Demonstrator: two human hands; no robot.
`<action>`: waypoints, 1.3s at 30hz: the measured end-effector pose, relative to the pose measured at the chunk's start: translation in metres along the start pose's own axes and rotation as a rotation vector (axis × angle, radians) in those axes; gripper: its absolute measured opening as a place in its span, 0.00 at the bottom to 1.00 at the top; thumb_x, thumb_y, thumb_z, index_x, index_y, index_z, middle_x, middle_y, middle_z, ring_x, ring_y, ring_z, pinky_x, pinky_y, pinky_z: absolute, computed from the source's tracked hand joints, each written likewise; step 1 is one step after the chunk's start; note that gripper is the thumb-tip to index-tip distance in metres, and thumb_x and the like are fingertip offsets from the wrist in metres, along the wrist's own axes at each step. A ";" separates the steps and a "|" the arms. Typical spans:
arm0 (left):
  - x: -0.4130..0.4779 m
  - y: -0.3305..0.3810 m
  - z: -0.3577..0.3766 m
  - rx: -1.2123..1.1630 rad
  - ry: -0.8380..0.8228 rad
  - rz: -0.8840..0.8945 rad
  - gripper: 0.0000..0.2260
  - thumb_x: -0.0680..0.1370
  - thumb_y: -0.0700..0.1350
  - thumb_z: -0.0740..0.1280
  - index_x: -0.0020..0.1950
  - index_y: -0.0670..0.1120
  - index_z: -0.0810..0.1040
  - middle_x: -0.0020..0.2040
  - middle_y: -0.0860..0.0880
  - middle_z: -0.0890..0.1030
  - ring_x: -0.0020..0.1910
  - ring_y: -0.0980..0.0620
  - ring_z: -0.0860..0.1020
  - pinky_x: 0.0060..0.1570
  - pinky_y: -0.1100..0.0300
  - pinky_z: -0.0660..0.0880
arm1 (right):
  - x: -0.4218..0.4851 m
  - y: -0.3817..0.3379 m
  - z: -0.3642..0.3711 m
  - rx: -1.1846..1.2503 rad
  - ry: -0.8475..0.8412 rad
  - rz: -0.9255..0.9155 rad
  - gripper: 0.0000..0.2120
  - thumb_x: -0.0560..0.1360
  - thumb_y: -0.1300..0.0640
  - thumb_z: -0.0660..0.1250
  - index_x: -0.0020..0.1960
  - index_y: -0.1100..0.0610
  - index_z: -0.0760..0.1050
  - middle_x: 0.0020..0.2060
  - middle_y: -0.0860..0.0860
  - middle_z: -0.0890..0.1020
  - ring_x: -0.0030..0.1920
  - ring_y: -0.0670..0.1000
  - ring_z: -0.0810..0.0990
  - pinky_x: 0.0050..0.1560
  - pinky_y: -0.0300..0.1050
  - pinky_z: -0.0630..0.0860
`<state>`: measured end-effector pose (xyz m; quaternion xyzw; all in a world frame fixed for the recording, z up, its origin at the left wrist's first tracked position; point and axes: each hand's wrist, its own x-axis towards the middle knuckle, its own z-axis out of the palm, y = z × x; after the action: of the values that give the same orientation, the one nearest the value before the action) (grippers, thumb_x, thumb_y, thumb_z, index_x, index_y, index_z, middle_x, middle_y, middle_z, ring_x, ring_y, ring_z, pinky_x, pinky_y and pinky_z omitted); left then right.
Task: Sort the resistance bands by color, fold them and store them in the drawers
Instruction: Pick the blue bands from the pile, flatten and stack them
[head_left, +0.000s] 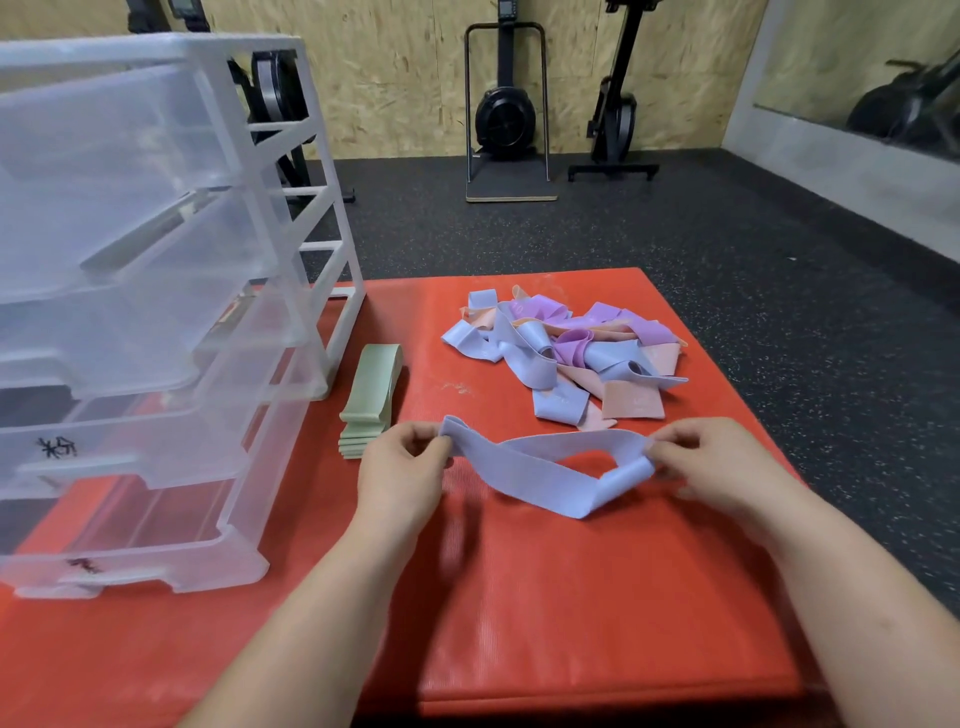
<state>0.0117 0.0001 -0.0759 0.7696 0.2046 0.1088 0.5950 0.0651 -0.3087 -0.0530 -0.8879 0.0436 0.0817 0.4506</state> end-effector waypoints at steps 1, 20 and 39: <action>0.000 0.001 -0.001 -0.006 0.006 -0.001 0.04 0.73 0.47 0.71 0.43 0.51 0.86 0.39 0.52 0.87 0.44 0.46 0.86 0.53 0.39 0.83 | -0.001 -0.004 0.000 0.136 -0.005 0.016 0.07 0.78 0.59 0.69 0.44 0.56 0.85 0.38 0.52 0.86 0.39 0.52 0.83 0.44 0.56 0.83; 0.004 -0.009 0.006 0.027 0.042 -0.049 0.08 0.71 0.42 0.68 0.47 0.51 0.83 0.35 0.49 0.85 0.36 0.41 0.82 0.39 0.49 0.80 | 0.003 0.008 -0.007 0.215 0.118 0.032 0.04 0.81 0.58 0.71 0.51 0.54 0.85 0.37 0.53 0.80 0.32 0.52 0.76 0.35 0.46 0.79; 0.000 -0.017 0.003 0.384 0.032 0.250 0.07 0.79 0.41 0.70 0.45 0.53 0.79 0.40 0.57 0.83 0.40 0.60 0.81 0.39 0.69 0.72 | -0.007 -0.013 0.001 0.225 0.073 -0.211 0.05 0.79 0.60 0.71 0.53 0.52 0.80 0.37 0.53 0.87 0.36 0.48 0.80 0.42 0.47 0.75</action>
<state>0.0095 0.0007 -0.0928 0.8862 0.1341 0.1530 0.4163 0.0604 -0.3002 -0.0426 -0.8337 -0.0248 -0.0040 0.5516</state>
